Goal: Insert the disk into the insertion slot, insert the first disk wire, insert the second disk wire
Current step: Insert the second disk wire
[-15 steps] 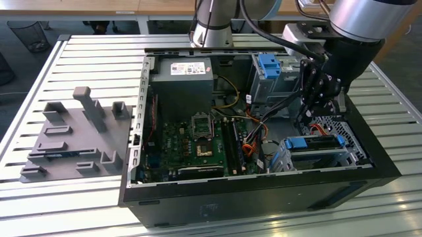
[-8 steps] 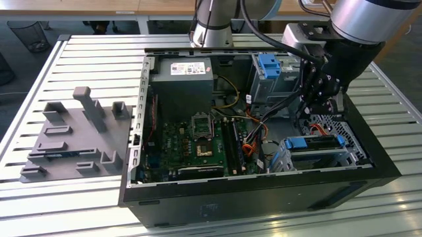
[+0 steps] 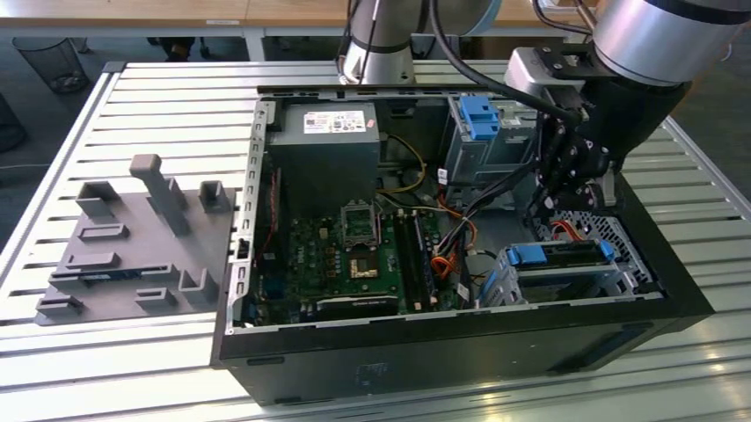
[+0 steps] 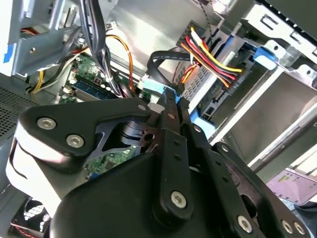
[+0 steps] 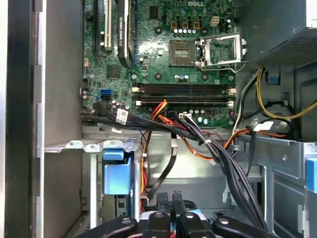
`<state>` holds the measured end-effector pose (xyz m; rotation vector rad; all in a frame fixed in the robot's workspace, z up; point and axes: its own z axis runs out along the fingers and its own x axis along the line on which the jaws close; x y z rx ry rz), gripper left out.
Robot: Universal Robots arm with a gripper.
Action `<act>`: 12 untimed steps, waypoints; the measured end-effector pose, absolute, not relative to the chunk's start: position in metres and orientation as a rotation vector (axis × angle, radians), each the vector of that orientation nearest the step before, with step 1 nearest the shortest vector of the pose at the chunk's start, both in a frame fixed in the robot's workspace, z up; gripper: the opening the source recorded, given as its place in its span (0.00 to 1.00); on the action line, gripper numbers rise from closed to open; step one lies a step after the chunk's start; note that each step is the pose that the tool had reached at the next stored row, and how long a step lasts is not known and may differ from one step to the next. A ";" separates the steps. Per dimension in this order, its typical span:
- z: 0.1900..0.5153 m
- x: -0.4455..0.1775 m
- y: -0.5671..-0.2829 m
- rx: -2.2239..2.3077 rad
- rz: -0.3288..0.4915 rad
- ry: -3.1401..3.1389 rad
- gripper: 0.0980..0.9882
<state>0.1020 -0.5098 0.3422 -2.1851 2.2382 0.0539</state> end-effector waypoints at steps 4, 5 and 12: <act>0.342 0.102 -0.516 -2.184 0.056 2.237 0.05; 0.342 0.102 -0.518 -2.184 0.057 2.236 0.05; 0.341 0.102 -0.526 -2.174 0.078 2.226 0.05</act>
